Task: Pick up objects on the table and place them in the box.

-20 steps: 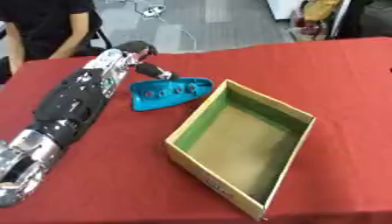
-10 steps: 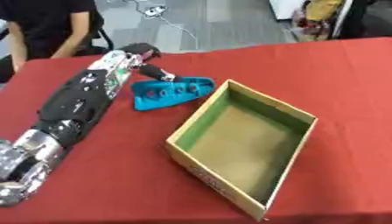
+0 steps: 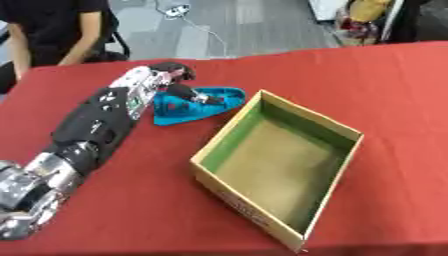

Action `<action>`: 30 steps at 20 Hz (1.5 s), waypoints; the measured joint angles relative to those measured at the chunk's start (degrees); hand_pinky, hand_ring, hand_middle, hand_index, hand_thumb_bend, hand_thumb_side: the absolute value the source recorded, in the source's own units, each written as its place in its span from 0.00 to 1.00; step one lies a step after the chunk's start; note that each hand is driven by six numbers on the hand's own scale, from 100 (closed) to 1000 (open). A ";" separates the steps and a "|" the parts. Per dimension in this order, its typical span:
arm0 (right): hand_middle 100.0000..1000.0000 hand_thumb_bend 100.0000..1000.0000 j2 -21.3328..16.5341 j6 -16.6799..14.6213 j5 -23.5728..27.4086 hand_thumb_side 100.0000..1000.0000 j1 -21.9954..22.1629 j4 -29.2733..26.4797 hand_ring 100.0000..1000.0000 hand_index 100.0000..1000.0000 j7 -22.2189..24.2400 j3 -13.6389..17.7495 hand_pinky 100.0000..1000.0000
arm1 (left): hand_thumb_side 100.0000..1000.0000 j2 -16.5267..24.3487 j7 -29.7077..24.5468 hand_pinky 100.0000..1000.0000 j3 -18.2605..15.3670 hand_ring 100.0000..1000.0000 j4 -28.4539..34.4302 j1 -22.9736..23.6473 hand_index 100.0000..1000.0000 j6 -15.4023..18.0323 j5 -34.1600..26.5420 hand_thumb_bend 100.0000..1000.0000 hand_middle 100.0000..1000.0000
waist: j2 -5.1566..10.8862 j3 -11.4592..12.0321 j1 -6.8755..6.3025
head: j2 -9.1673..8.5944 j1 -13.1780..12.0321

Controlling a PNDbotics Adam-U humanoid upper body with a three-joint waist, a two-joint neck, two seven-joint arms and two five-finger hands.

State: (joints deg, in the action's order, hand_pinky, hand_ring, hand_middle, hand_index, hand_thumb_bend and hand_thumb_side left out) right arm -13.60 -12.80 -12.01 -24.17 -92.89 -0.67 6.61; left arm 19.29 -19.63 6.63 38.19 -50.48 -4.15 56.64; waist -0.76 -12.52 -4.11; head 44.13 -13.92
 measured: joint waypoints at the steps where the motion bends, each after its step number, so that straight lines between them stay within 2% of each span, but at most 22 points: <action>1: 0.79 0.39 0.00 0.00 0.00 0.96 -0.03 -0.01 0.79 0.99 0.00 -0.07 0.55 | 0.73 -0.15 -0.08 0.75 0.11 0.80 0.00 0.10 0.88 0.09 -0.22 1.00 0.81 | -0.01 0.00 0.00 | 0.00 -0.02; 20: 0.79 0.39 0.02 0.00 0.00 0.97 -0.45 -0.32 0.79 0.99 0.00 -0.09 0.55 | 0.73 -0.83 -1.40 0.75 1.14 0.77 -0.33 1.95 0.86 1.38 -1.73 1.00 0.77 | -0.38 -0.10 0.00 | -0.02 -0.17; 24: 0.79 0.39 0.02 0.00 0.00 0.97 -0.47 -0.32 0.79 0.99 0.00 -0.09 0.55 | 0.67 -0.83 -1.82 0.68 1.19 0.67 -0.32 2.00 0.82 1.77 -1.73 1.00 0.68 | -0.39 -0.10 0.00 | -0.02 -0.17; 26: 0.79 0.39 0.02 0.01 0.00 0.97 -0.48 -0.32 0.79 0.99 0.00 -0.09 0.55 | 0.53 -0.82 -2.23 0.57 1.50 0.52 -0.26 2.07 0.76 2.07 -1.67 1.00 0.55 | -0.40 -0.09 0.00 | -0.02 -0.17; 27: 0.79 0.39 0.02 0.01 0.00 0.97 -0.48 -0.32 0.79 0.99 0.00 -0.09 0.55 | 0.50 -0.81 -2.59 0.53 1.64 0.48 -0.08 2.10 0.73 2.19 -1.57 0.95 0.51 | -0.40 -0.08 0.00 | -0.01 -0.17; 28: 0.79 0.39 0.02 0.01 0.00 0.97 -0.48 -0.32 0.79 0.99 0.00 -0.09 0.55 | 0.43 -0.82 -3.00 0.40 1.90 0.38 0.10 2.27 0.65 2.28 -1.35 0.83 0.43 | -0.43 -0.08 0.01 | -0.01 -0.17; 29: 0.79 0.39 0.02 0.01 0.00 0.97 -0.48 -0.32 0.79 0.99 0.00 -0.09 0.55 | 0.35 -0.82 -3.45 0.31 2.13 0.30 0.20 2.54 0.57 2.29 -1.12 0.66 0.36 | -0.48 -0.08 0.01 | 0.00 -0.17; 30: 0.79 0.39 0.02 0.01 0.00 0.97 -0.48 -0.32 0.79 0.99 0.00 -0.09 0.55 | 0.27 -0.82 -3.78 0.23 2.26 0.23 0.41 2.63 0.49 2.20 -0.86 0.41 0.29 | -0.55 -0.06 0.04 | 0.00 -0.17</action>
State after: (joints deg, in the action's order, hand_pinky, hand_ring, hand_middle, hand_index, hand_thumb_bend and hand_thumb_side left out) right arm -13.58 -12.79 -12.01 -24.66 -93.21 -0.67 6.52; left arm 18.46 -23.42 8.89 38.60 -47.84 -1.95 55.79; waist -1.31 -12.58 -4.07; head 44.13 -14.09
